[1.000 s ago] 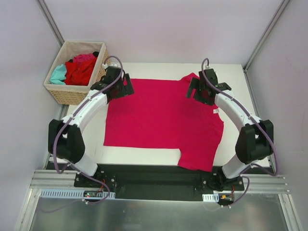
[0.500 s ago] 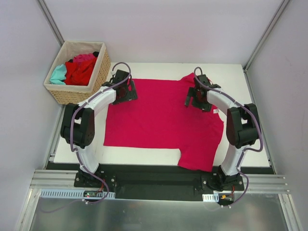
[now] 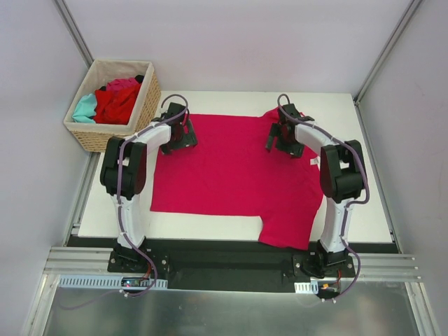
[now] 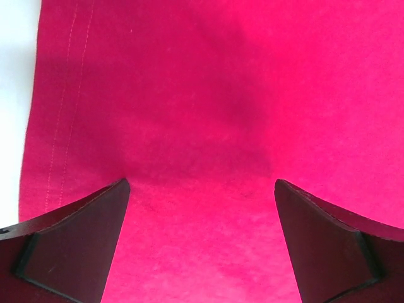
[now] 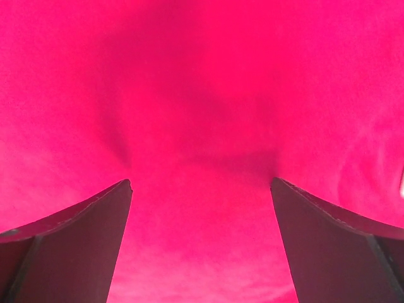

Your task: Fold and stack the t-shirts

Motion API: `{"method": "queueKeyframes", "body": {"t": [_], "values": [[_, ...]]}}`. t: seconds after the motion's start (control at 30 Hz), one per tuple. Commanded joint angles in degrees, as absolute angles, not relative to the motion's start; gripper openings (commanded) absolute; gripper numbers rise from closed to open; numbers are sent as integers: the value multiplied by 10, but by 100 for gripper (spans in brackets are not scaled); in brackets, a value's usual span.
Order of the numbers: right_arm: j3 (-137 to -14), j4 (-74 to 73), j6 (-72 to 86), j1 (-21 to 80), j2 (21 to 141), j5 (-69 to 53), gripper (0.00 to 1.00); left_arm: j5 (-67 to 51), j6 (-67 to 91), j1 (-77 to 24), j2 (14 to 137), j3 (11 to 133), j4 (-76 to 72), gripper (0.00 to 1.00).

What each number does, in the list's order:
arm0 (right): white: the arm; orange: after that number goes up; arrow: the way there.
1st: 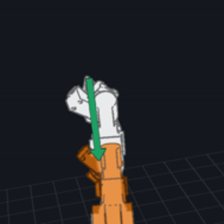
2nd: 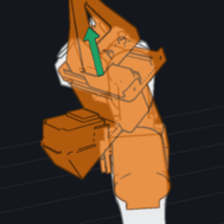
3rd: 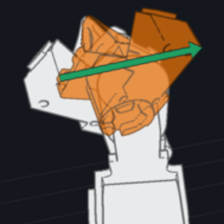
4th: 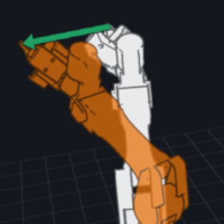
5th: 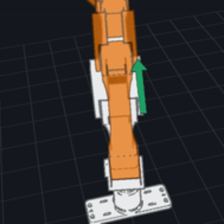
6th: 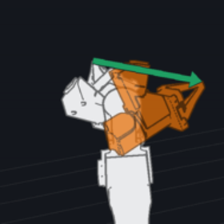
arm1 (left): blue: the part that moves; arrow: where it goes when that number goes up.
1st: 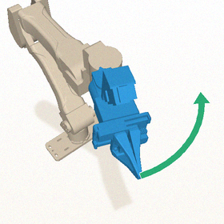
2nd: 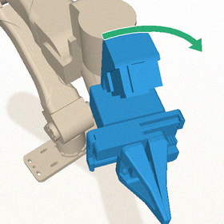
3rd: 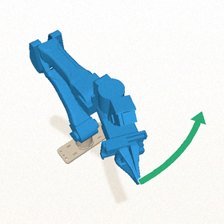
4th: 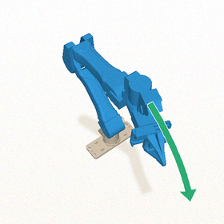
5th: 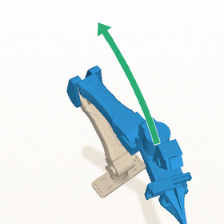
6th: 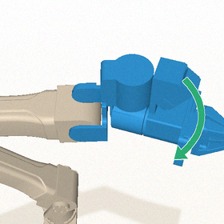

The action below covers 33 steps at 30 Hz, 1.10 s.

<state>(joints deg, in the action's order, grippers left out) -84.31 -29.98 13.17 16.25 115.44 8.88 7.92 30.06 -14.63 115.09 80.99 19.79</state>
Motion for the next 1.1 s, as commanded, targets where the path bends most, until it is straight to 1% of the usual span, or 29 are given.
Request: {"method": "queueKeyframes", "body": {"t": [0.0,0.67,0.9,0.97,1.07], "values": [[-907,-333,127,156,1189,93,96,74,312,-134,1182,869,228,99],[-1074,-380,119,134,1325,68,96,40,301,-105,1300,1051,287,99],[-1170,-407,112,124,1378,55,96,30,295,-97,1351,1135,304,99],[-1188,-410,111,122,1380,54,96,27,291,-94,1358,1160,306,99],[-1177,-405,104,123,1350,62,96,13,282,-92,1348,1172,308,99]]}}
